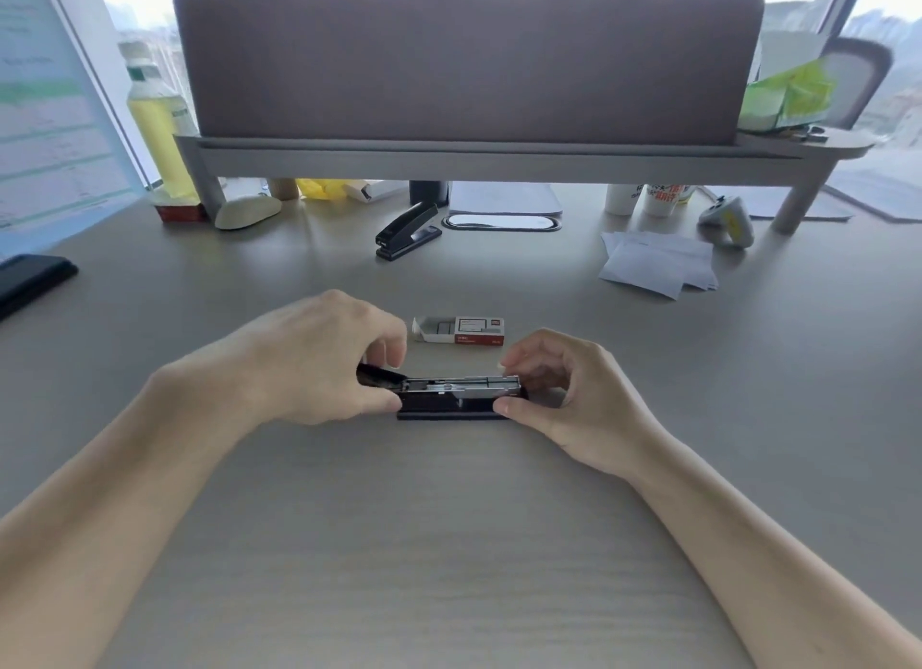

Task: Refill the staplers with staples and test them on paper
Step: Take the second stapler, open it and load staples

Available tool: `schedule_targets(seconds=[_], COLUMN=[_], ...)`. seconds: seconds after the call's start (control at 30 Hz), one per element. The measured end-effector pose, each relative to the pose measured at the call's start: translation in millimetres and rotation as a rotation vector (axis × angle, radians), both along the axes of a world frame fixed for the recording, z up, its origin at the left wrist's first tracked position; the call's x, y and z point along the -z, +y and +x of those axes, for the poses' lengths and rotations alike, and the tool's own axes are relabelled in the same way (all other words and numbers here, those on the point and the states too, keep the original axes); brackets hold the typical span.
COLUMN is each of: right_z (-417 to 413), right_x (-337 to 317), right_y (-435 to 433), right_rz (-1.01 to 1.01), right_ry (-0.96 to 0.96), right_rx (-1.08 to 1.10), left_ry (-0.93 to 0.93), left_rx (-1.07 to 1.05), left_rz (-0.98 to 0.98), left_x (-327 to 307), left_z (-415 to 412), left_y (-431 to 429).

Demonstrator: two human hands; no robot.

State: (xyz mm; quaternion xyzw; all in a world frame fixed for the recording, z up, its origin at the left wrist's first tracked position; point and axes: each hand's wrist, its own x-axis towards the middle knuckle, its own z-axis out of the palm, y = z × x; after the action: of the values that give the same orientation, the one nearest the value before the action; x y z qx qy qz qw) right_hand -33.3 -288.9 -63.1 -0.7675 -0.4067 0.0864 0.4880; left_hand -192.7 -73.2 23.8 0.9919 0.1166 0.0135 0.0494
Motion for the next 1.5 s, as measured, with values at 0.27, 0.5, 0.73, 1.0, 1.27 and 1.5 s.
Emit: schedule_targets(seconds=[0.27,0.5,0.73,1.0,1.27,1.5], right_z=[-4.8,-5.8,-5.3,-7.4,-7.1,-6.3], right_x=[-1.5,-3.6,-3.8,-7.4,-6.8,-6.5], right_y=[-1.7,-1.2,-1.1,-0.4,-0.6,0.0], right_rz=[-0.004,-0.021,-0.018,0.024,0.038,0.033], right_ry=[0.004,-0.004,0.015,0.061,0.077,0.064], right_rx=[0.033,0.037,0.035,0.004,-0.007,-0.009], left_ry=[0.173,0.095,-0.120,-0.076,-0.117,-0.142], left_rx=[-0.062,-0.011,0.062,0.164,-0.085,-0.160], left_rz=[0.034,0.044,-0.160,-0.409,-0.465,-0.326], left_x=[-23.2,-41.5,-38.7,17.1,36.6,50.7], left_z=[-0.9,5.7,25.4,44.2,67.0,76.1], left_y=[6.3,-5.5,-22.1,-34.2,-52.8,-59.9])
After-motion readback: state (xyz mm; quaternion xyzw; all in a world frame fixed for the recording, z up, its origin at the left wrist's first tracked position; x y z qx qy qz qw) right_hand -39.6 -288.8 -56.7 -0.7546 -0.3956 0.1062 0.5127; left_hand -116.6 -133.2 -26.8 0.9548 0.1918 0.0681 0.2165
